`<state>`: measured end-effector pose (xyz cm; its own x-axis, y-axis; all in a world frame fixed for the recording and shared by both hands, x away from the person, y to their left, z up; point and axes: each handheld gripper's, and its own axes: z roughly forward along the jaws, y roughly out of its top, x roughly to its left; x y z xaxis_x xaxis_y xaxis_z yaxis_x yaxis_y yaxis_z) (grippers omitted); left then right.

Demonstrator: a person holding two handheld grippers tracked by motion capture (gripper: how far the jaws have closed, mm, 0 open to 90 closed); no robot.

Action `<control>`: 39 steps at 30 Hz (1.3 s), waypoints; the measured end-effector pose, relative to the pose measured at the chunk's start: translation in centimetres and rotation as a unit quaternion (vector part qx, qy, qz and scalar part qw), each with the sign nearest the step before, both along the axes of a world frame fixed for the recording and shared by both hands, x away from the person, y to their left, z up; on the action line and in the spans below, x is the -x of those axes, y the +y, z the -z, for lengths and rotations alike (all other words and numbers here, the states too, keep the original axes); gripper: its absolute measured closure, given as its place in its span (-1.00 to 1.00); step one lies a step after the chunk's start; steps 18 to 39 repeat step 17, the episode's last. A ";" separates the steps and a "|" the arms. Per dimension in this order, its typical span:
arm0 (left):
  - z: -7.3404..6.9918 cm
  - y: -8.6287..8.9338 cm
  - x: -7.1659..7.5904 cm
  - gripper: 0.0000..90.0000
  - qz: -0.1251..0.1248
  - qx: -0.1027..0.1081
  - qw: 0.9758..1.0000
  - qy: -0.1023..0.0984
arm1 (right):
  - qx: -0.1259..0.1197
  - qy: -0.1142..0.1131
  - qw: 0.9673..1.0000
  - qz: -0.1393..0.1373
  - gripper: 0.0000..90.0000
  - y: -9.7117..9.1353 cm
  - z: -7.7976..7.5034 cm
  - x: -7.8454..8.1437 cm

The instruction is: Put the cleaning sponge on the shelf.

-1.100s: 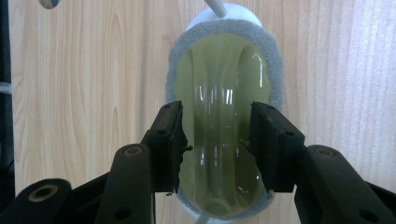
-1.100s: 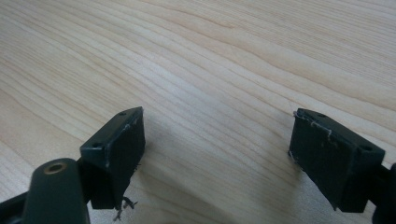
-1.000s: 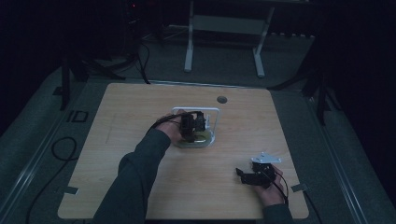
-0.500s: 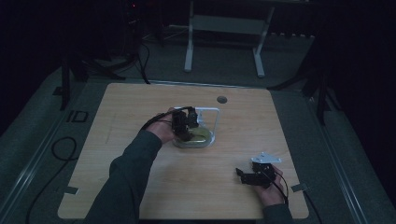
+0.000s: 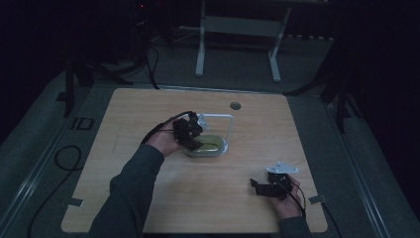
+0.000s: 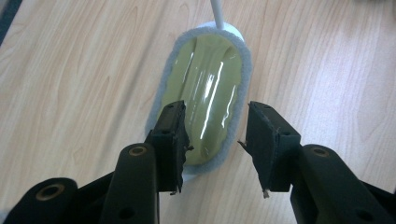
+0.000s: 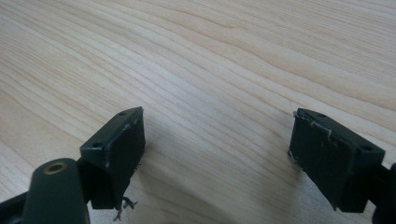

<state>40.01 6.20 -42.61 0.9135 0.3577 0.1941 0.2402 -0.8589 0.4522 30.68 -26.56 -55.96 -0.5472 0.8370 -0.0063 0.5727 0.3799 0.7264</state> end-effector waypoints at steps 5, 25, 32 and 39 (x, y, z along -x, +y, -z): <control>0.2 0.9 0.6 0.25 -0.020 0.017 1.000 0.000 | 0.000 0.000 1.000 0.000 -0.61 0.0 0.0 0.0; 0.7 2.2 2.2 0.18 -0.054 0.063 0.996 -0.014 | 0.000 -0.001 1.000 0.000 -0.61 0.0 0.0 0.0; 0.7 2.2 2.2 0.18 -0.054 0.063 0.996 -0.014 | 0.000 -0.001 1.000 0.000 -0.61 0.0 0.0 0.0; 0.7 2.2 2.2 0.18 -0.054 0.063 0.996 -0.014 | 0.000 -0.001 1.000 0.000 -0.61 0.0 0.0 0.0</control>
